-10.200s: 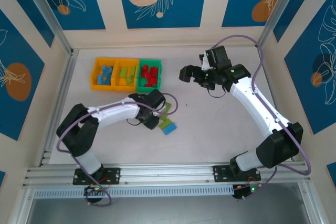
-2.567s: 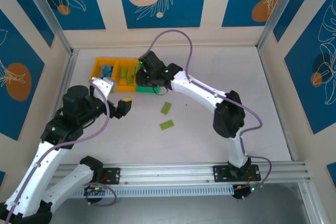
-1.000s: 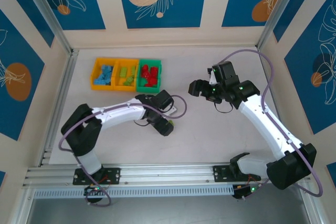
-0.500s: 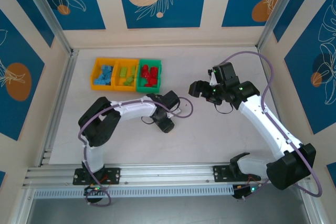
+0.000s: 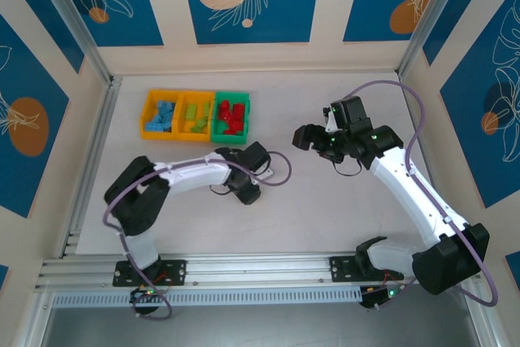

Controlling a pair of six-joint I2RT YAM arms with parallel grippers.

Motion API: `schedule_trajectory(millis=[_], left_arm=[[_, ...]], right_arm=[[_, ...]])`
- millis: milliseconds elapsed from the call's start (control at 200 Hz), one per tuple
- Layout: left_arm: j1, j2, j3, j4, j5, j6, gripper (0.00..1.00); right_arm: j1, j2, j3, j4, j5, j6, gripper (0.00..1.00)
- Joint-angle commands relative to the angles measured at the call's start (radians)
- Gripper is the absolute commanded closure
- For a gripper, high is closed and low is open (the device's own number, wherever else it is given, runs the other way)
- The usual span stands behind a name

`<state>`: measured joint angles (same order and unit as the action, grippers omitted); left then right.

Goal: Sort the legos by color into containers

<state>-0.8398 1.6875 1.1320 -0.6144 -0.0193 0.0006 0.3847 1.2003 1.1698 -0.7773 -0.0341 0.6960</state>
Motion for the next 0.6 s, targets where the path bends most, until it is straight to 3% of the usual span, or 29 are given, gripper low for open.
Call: schedule_trajectory(millis=[0, 155, 330, 450, 595], left_arm=[[0.076, -0.165, -0.006, 0.074, 0.033, -0.037, 0.67], [0.326, -0.242, 0.023, 0.109, 0.182, -0.163, 0.67], [0.57, -0.138, 0.145, 0.094, 0.18, -0.201, 0.66], [0.659, 0.013, 0.275, 0.094, 0.174, -0.219, 0.65], [0.693, 0.19, 0.464, 0.066, 0.13, -0.212, 0.61]], right_arm=[[-0.005, -0.031, 0.047, 0.009, -0.079, 0.047, 0.17], [-0.005, -0.03, 0.059, 0.065, -0.132, 0.094, 0.17], [-0.004, -0.018, 0.05, 0.081, -0.142, 0.112, 0.17], [-0.003, -0.015, 0.042, 0.091, -0.15, 0.12, 0.17], [-0.003, -0.005, 0.056, 0.083, -0.151, 0.119, 0.17]])
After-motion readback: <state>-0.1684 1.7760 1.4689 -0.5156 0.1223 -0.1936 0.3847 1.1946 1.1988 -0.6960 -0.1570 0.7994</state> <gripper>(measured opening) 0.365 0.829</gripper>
